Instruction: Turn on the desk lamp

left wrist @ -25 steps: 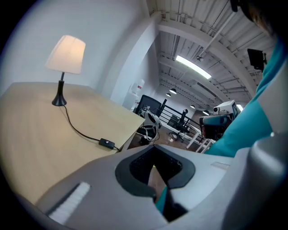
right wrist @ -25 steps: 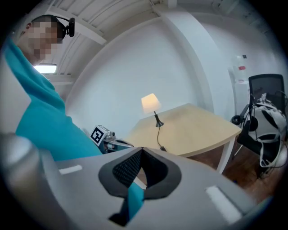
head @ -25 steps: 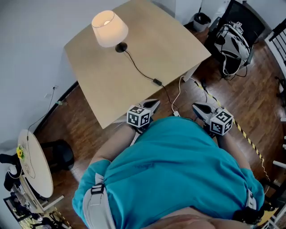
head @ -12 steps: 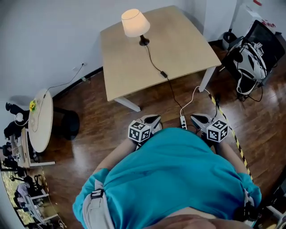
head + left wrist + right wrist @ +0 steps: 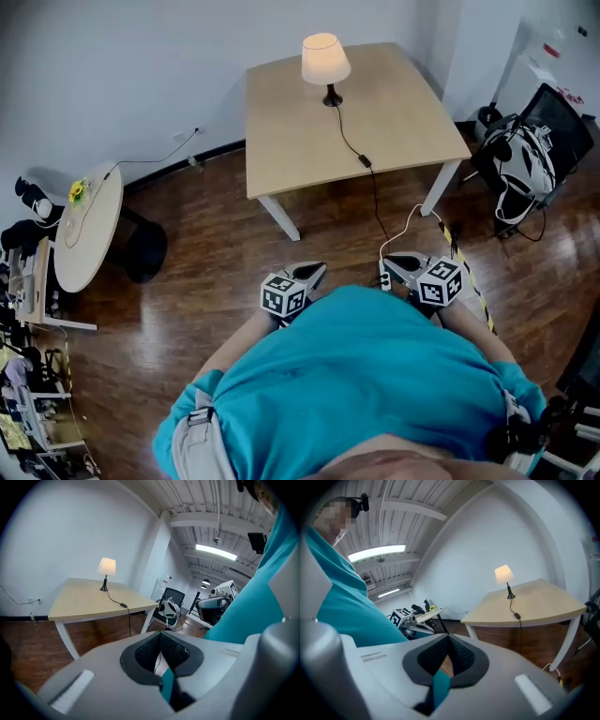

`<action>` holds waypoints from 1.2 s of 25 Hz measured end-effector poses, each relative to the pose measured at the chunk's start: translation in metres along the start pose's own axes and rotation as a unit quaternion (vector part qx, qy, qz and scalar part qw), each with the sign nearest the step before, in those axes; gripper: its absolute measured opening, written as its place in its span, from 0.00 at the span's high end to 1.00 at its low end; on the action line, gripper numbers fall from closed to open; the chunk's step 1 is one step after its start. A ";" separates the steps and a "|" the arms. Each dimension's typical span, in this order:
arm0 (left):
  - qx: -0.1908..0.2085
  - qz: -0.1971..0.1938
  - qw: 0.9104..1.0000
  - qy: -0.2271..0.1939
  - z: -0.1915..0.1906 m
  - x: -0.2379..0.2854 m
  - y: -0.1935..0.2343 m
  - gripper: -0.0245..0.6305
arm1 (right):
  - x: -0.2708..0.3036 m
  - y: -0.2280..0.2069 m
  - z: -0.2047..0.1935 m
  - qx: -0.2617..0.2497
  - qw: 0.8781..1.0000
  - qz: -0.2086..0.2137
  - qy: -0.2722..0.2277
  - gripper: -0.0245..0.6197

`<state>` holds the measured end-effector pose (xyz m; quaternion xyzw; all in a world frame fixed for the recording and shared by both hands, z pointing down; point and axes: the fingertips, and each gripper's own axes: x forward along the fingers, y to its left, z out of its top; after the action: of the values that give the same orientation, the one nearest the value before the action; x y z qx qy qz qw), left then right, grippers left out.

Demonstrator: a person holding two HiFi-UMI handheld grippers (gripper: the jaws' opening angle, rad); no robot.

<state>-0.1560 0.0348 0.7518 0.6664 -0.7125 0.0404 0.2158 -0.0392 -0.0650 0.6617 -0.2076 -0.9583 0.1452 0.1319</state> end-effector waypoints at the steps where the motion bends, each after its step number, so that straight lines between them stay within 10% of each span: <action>1: -0.001 -0.004 1.000 -0.004 -0.011 -0.025 -0.002 0.96 | 0.009 0.026 -0.008 -0.001 1.000 -0.001 0.005 0.96; 14: -0.094 -0.024 0.995 -0.012 -0.140 -0.256 0.033 0.96 | 0.103 0.249 -0.071 0.011 0.999 -0.025 0.044 0.96; 20: -0.048 -0.018 0.998 -0.040 -0.169 -0.301 -0.031 0.96 | 0.080 0.325 -0.128 -0.033 0.997 0.001 0.065 0.96; 30: -0.095 0.021 0.994 -0.058 -0.221 -0.270 -0.217 0.96 | -0.103 0.349 -0.194 -0.032 0.998 0.035 0.043 0.96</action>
<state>0.1144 0.3394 0.8036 0.6288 -0.7384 -0.0617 0.2356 0.2373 0.2376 0.7051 -0.2507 -0.9482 0.1103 0.1609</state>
